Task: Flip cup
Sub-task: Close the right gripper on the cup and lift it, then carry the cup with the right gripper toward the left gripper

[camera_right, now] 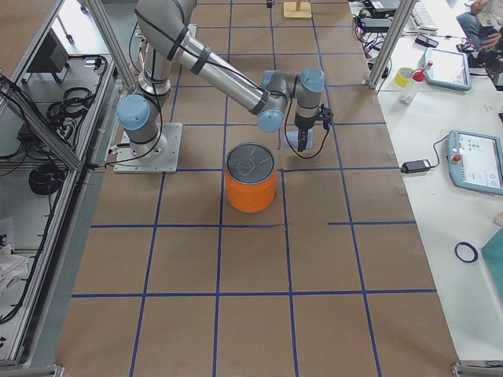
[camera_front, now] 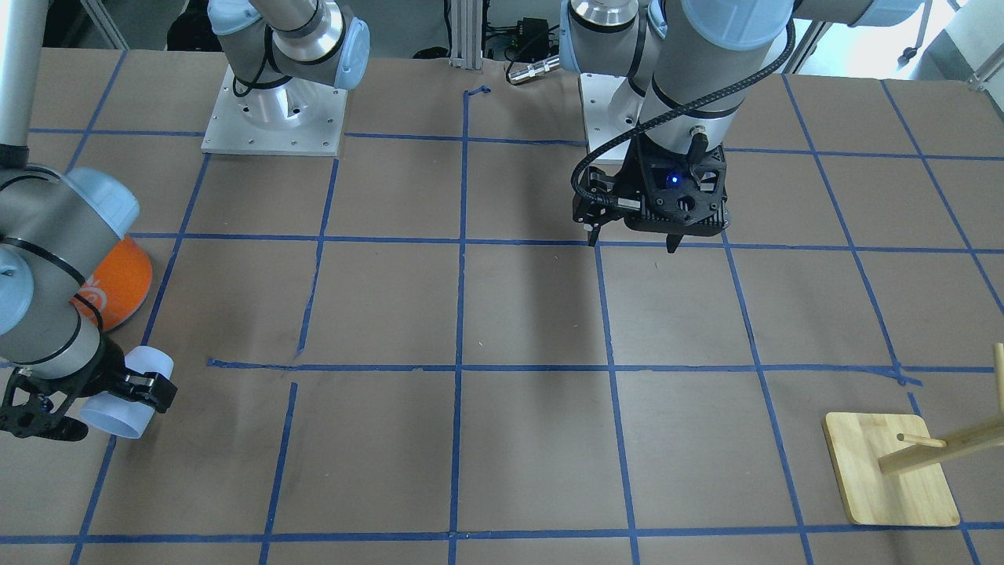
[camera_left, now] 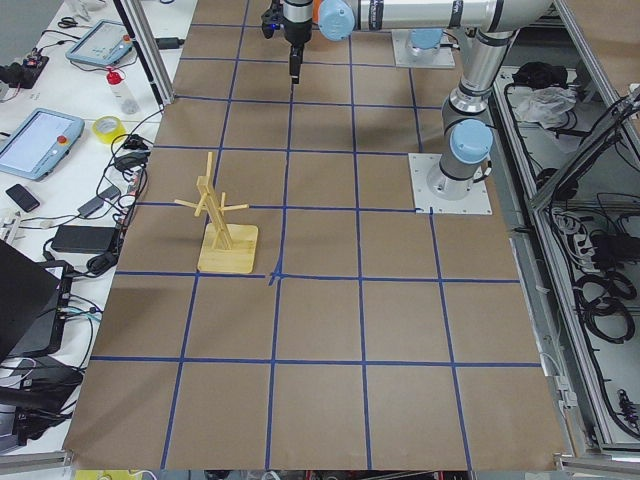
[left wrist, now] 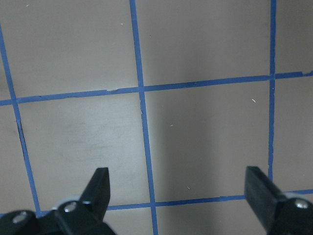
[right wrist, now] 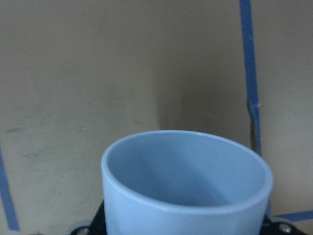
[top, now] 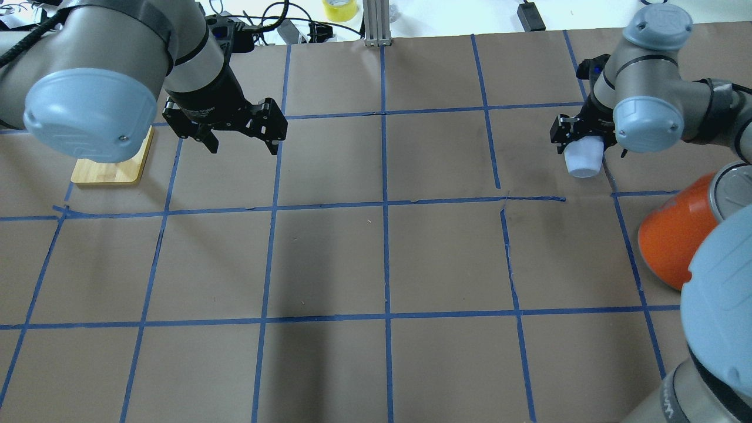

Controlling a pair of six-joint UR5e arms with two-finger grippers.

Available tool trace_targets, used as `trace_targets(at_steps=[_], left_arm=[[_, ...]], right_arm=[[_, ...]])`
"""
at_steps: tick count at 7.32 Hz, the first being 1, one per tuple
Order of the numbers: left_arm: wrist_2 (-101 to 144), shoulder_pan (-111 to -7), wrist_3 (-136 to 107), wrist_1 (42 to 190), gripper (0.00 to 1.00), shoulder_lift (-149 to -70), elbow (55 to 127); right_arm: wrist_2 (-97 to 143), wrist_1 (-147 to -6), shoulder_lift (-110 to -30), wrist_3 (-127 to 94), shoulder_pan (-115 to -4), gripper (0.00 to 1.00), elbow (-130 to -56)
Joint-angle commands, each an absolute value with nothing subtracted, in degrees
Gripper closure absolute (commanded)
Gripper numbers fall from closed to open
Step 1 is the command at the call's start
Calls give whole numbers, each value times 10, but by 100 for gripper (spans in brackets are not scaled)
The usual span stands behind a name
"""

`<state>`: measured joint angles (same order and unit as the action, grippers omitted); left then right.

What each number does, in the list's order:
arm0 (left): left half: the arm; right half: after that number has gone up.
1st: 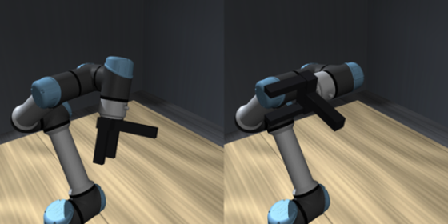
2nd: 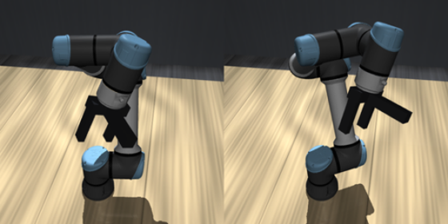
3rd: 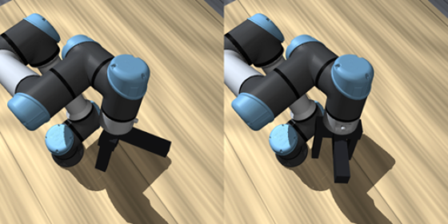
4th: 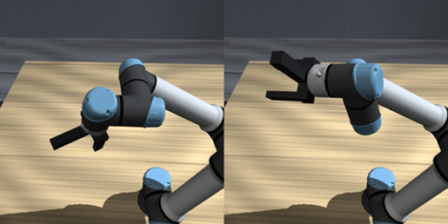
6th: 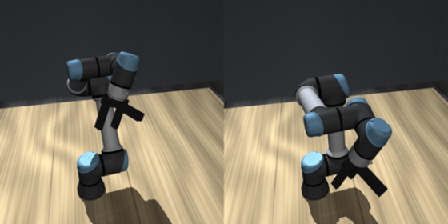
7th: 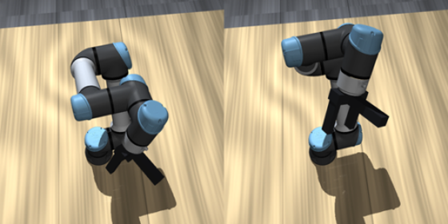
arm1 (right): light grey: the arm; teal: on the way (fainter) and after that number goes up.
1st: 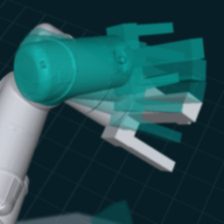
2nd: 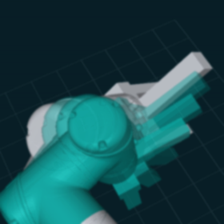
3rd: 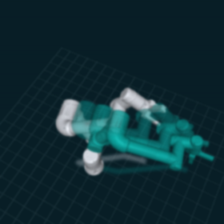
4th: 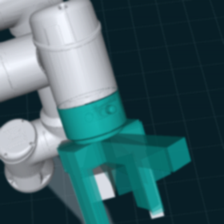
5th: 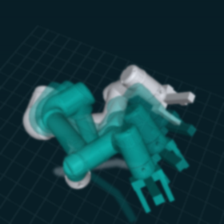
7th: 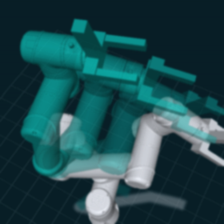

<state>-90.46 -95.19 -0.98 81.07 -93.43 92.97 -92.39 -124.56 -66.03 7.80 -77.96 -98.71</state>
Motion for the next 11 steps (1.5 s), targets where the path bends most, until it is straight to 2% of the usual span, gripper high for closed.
trace_targets(at_steps=[1,5,7,11], left_arm=[[-905,-952,-10,810,3,-934,929],[-905,-952,-10,810,3,-934,929],[-905,-952,-10,809,3,-934,928],[-905,-952,-10,810,3,-935,929]], right_arm=[[-922,-1226,-670,76,-857,100,-983],[-924,-1225,-683,89,-980,100,-983],[-917,-1226,-682,200,-1022,100,-984],[-894,-1237,-682,341,-1033,100,-983]])
